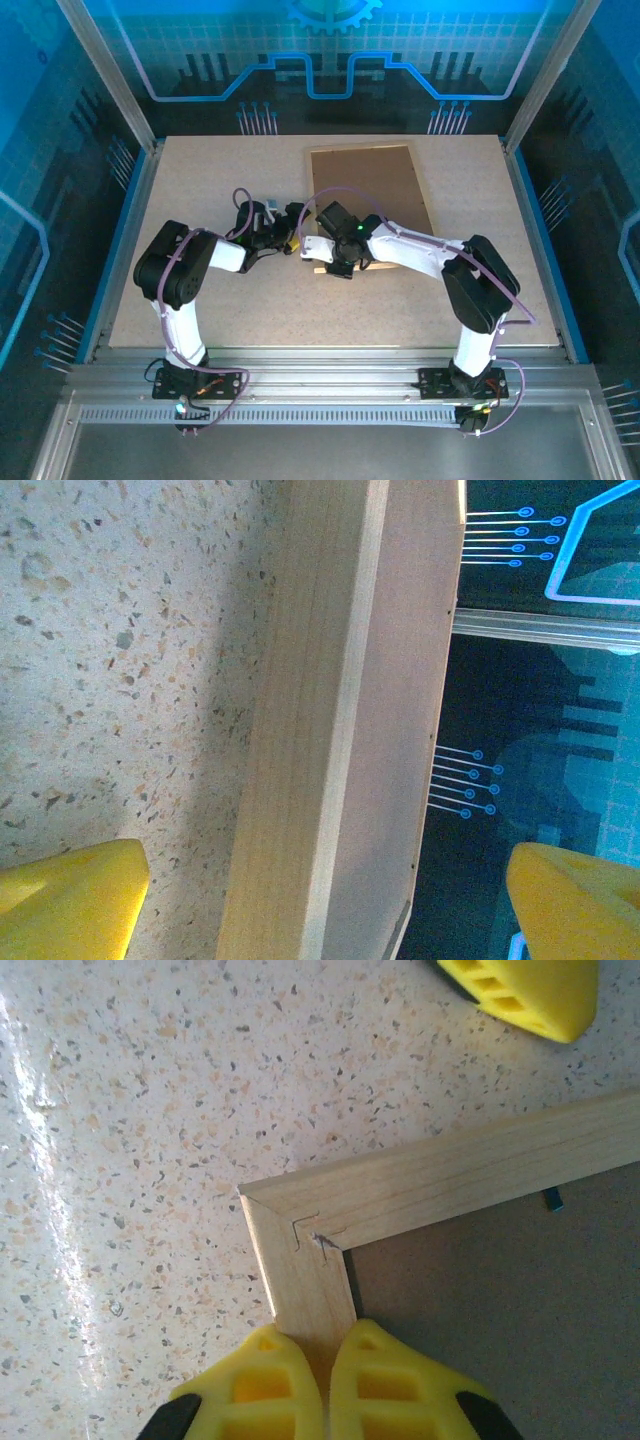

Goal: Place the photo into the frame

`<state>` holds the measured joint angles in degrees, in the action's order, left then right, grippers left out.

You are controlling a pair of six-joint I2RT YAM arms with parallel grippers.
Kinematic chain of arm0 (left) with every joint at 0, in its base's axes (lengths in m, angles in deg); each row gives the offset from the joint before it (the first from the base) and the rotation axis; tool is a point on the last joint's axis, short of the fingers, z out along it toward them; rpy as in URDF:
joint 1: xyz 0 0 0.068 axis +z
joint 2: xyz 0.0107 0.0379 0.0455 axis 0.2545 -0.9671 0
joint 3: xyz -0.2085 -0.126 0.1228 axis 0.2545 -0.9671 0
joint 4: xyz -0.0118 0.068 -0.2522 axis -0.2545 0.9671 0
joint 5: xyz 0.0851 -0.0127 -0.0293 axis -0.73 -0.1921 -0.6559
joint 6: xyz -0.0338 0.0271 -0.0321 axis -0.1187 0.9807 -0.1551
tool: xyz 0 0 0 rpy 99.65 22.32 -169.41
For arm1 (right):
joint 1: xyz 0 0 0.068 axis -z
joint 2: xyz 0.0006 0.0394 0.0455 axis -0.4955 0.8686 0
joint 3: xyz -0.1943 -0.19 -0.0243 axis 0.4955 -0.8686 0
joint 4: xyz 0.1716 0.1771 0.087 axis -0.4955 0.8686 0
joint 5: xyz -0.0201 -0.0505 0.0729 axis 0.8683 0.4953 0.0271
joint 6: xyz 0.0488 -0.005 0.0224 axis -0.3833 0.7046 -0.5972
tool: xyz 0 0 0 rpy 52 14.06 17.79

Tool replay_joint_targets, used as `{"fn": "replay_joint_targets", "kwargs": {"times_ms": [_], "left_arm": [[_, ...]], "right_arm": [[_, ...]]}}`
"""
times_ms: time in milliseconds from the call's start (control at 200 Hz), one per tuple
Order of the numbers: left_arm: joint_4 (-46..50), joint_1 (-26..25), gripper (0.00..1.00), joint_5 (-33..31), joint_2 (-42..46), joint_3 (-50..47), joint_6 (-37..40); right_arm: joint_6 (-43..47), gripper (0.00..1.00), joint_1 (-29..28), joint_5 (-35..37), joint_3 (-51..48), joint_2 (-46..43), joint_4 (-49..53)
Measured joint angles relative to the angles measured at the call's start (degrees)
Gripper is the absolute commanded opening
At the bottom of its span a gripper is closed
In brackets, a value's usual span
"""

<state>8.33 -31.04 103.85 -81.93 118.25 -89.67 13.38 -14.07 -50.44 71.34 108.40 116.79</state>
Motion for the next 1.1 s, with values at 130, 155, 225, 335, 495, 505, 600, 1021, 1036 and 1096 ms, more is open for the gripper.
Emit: {"fn": "replay_joint_targets", "kwargs": {"times_ms": [130,155,225,335,495,505,600,1021,1036,1096], "left_arm": [[-0.76,-0.52,0.93,-0.57,-0.31,-0.04,0.02],[-0.98,-0.66,0.93,-0.68,-0.37,-0.04,0.02],[-1.86,-1.16,0.92,-1.05,-0.85,0.02,0.00],[-2.75,-1.84,0.88,-1.66,-1.66,0.55,-0.52],[-4.31,-4.44,0.81,-2.73,-4.11,2.71,-1.60],[-4.22,-4.46,0.81,-2.84,-4.11,2.73,-1.70],[-4.98,-5.68,0.76,-2.99,-5.07,3.19,-2.80],[-11.65,-6.45,0.52,-3.19,-9.03,3.10,-5.57],[-11.98,-6.47,0.51,-3.21,-9.22,3.10,-5.90],[-12.94,-6.51,0.45,-3.15,-9.94,3.10,-6.10]], "right_arm": [[-0.52,0.00,0.09,-0.37,0.63,-0.46,0.04],[-0.61,0.00,0.09,-0.44,0.70,-0.48,0.04],[-1.03,0.00,0.09,-0.66,1.05,-0.48,0.04],[-1.53,0.00,0.09,-1.25,1.25,-0.59,-0.13],[-3.04,0.00,-0.04,-3.21,1.33,-0.76,0.09],[-3.04,0.00,-0.02,-3.43,1.36,-0.81,0.04],[-3.91,0.00,0.22,-3.85,1.70,-1.36,-0.42],[-5.11,0.08,0.35,-3.52,1.44,-2.49,-1.55],[-5.20,0.08,0.35,-3.28,1.36,-2.69,-1.60],[-5.75,0.18,0.39,-2.03,0.74,-3.80,-2.08]]}}
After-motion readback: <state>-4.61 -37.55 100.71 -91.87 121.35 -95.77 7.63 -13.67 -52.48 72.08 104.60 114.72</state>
